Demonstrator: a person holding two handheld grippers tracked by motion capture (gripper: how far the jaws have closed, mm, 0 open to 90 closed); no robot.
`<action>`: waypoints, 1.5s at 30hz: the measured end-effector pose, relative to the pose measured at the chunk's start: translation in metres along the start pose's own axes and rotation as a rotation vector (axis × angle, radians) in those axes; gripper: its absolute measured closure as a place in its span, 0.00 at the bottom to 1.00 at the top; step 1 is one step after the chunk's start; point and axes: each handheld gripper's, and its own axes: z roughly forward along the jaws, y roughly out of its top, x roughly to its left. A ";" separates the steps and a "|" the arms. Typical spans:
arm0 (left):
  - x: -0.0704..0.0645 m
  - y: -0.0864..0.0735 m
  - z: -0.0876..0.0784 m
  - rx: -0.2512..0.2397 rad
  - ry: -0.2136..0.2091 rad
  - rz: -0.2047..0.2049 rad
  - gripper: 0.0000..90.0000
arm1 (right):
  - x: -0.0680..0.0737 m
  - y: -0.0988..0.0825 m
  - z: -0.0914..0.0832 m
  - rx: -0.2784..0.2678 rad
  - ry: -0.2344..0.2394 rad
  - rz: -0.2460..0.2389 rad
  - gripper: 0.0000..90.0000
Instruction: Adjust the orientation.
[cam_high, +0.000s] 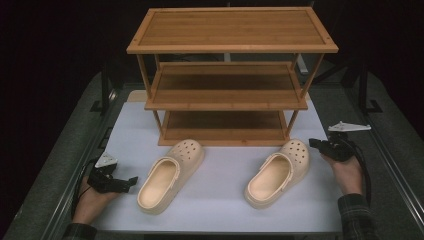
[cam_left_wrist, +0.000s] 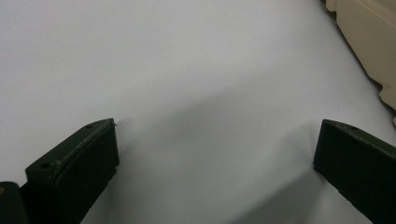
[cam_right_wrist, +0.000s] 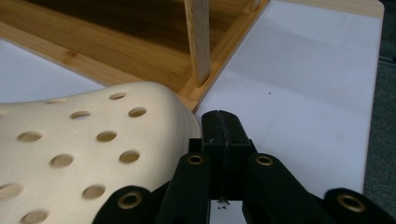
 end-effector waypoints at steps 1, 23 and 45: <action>0.000 0.000 0.000 0.000 0.000 0.000 0.00 | 0.000 0.001 0.004 0.007 0.000 -0.003 1.00; 0.000 0.000 0.000 0.002 -0.002 0.000 0.00 | 0.007 0.000 0.020 0.049 0.046 -0.020 1.00; 0.000 0.000 0.000 0.003 -0.002 0.000 0.00 | 0.046 -0.001 0.020 0.087 0.100 -0.093 1.00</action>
